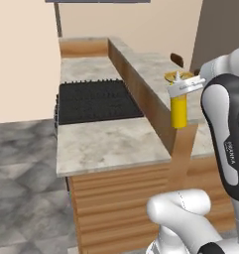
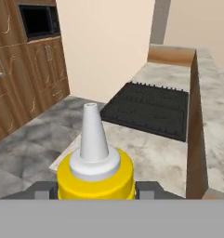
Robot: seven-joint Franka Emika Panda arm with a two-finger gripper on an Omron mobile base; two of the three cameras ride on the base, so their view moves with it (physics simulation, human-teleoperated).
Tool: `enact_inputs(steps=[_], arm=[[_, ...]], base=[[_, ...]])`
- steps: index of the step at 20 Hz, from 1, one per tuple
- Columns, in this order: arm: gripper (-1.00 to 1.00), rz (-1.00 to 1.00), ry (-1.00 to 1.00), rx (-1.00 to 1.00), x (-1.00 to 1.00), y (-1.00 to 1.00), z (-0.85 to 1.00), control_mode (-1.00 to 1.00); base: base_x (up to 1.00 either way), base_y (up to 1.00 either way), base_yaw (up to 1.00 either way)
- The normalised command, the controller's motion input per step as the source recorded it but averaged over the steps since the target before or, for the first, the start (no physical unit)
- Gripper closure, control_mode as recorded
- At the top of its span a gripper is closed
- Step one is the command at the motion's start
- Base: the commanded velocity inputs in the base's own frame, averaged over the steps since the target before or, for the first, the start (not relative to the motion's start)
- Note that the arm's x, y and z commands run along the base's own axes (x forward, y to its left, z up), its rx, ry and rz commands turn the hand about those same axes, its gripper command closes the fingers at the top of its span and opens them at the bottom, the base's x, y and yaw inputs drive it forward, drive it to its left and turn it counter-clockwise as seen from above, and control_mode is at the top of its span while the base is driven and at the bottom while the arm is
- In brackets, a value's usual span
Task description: Move the hot dog bun to the plate on the dining table and place the condiment next to that plate. Then navigate to the fridge and take the sausage and place it on the plate as well.
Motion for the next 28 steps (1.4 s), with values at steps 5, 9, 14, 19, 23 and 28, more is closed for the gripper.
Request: enact_inputs(steps=[5,9,14,19,23,28], arm=[[1.0,0.0,0.0,0.0,0.0,0.0,0.0,1.0],[1.0,0.0,0.0,0.0,0.0,0.0,0.0,1.0],[1.0,0.0,0.0,0.0,0.0,0.0,0.0,1.0],[1.0,0.0,0.0,0.0,0.0,0.0,0.0,1.0],[1.0,0.0,0.0,0.0,0.0,0.0,0.0,1.0],[1.0,0.0,0.0,0.0,0.0,0.0,0.0,1.0]], base=[[0.09,-1.0,0.0],[0.26,-1.0,0.0],[0.32,-1.0,0.0],[0.44,-1.0,0.06],[0.41,-1.0,0.24],[0.39,-1.0,0.35]])
